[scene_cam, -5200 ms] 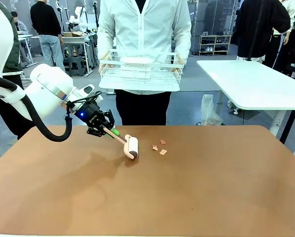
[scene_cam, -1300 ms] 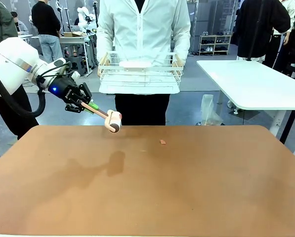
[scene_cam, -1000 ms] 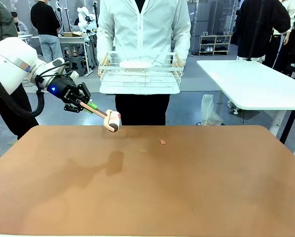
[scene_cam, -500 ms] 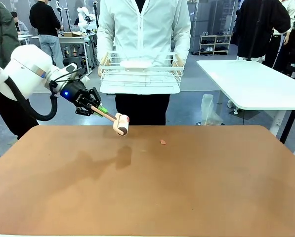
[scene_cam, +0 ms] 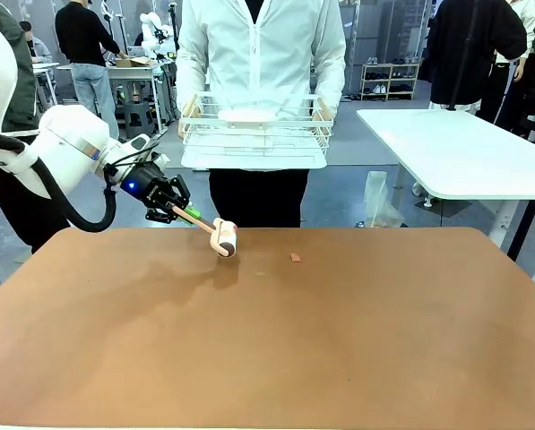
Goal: Clean the table.
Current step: Clean the table with the Lint Roller when the human lifts the Dish drying rack.
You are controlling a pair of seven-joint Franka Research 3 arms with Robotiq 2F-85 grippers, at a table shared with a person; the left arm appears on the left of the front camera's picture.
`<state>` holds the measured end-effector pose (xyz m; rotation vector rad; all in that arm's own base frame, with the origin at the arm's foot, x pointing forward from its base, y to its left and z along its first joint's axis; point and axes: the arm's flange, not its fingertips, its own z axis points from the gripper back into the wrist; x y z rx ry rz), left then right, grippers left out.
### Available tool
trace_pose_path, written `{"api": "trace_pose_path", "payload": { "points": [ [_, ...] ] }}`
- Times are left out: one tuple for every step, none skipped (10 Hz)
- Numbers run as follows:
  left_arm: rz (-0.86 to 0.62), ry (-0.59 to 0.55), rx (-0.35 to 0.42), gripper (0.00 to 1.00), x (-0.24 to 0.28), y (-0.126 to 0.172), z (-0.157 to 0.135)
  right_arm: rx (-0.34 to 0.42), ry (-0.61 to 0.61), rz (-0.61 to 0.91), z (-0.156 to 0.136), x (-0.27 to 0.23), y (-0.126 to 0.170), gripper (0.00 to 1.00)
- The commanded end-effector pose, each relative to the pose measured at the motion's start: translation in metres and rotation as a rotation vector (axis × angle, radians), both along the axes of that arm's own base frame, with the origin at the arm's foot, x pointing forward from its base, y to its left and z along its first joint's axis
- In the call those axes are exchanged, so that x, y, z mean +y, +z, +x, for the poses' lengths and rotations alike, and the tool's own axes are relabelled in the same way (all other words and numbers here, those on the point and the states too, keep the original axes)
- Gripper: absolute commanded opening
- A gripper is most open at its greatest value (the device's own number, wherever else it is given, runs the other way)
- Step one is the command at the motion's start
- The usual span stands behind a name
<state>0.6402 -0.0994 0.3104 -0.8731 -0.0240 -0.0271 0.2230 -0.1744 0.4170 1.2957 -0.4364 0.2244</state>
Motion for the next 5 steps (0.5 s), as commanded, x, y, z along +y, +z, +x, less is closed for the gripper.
{"api": "trace_pose_path", "payload": {
  "points": [
    [-0.004, 0.022, 0.000, 0.21, -0.006, -0.001, 0.005, -0.015, 0.002, 0.005, -0.002, 0.000, 0.002, 1.00],
    [-0.004, 0.027, 0.013, 0.21, -0.006, -0.006, 0.006, -0.015, 0.002, 0.005, -0.002, 0.000, 0.002, 1.00],
    [0.003, 0.026, 0.020, 0.21, -0.007, -0.012, 0.006, -0.015, 0.002, 0.005, -0.002, 0.000, 0.002, 1.00],
    [0.011, 0.032, 0.023, 0.21, -0.010, -0.017, 0.007, -0.015, 0.002, 0.005, -0.002, 0.000, 0.002, 1.00],
    [0.013, 0.029, 0.029, 0.21, -0.011, -0.021, 0.008, -0.015, 0.002, 0.005, -0.002, 0.000, 0.002, 1.00]
  ]
}}
